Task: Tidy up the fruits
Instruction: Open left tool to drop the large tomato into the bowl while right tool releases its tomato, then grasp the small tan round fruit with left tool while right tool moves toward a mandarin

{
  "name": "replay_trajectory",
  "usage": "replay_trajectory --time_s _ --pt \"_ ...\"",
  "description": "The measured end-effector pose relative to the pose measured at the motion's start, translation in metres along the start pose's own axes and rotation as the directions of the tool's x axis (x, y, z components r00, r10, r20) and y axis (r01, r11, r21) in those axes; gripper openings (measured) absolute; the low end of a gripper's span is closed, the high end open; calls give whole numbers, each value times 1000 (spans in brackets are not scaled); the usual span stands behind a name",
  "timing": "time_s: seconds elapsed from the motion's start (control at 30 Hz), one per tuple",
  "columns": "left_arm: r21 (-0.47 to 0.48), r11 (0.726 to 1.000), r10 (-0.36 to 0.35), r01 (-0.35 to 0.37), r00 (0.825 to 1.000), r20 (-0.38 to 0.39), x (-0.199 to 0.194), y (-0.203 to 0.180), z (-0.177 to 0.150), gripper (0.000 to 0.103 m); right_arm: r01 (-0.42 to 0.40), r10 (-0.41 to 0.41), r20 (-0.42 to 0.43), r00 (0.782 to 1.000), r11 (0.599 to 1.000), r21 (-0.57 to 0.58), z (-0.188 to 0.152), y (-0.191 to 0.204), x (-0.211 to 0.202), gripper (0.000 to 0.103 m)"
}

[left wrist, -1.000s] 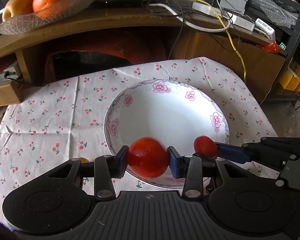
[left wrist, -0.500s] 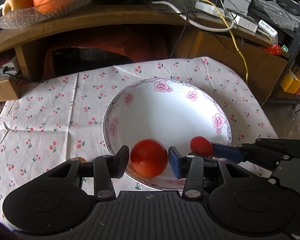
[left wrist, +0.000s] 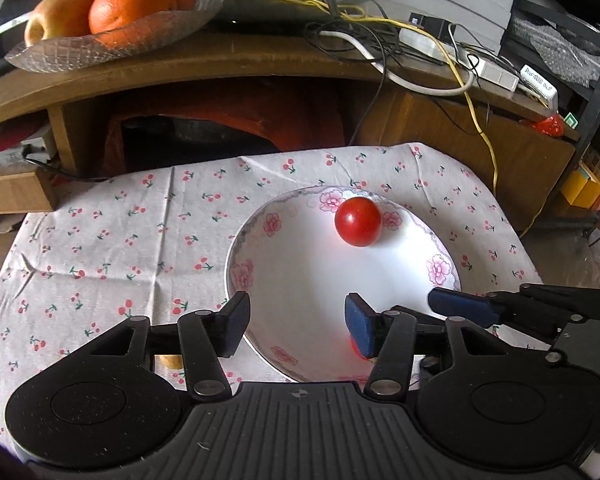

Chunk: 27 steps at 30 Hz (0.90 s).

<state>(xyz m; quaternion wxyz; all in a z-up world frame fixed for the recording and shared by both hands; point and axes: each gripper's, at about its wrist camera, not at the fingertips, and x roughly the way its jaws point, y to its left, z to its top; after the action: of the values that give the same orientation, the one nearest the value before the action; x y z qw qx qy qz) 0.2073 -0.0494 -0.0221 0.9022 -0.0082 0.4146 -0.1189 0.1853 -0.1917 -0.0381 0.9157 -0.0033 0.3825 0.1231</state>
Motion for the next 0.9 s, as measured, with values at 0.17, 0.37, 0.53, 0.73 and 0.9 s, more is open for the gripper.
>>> replay_trajectory --time_s 0.17,0.37,0.53,0.73,0.9 --pt "-18 1000 4 -4 1000 7 -4 5 1 61 7 -7 20 1000 1000 24 2 -6 -5 30" --pt "-26 1000 17 -16 1000 12 -9 13 0 62 -1 0 25 1000 1000 22 1 -4 -10 30" --pt "-34 999 42 -42 999 9 -15 26 -6 62 -7 6 24 1000 1000 14 -2 -2 -13 30" --pt "-50 996 69 -69 998 -10 -16 44 -13 62 -10 10 24 1000 1000 16 -6 -2 -20 30" --pt "-11 995 98 -99 994 -41 -9 55 -28 60 -22 22 25 999 1000 13 -10 -1 -25 30"
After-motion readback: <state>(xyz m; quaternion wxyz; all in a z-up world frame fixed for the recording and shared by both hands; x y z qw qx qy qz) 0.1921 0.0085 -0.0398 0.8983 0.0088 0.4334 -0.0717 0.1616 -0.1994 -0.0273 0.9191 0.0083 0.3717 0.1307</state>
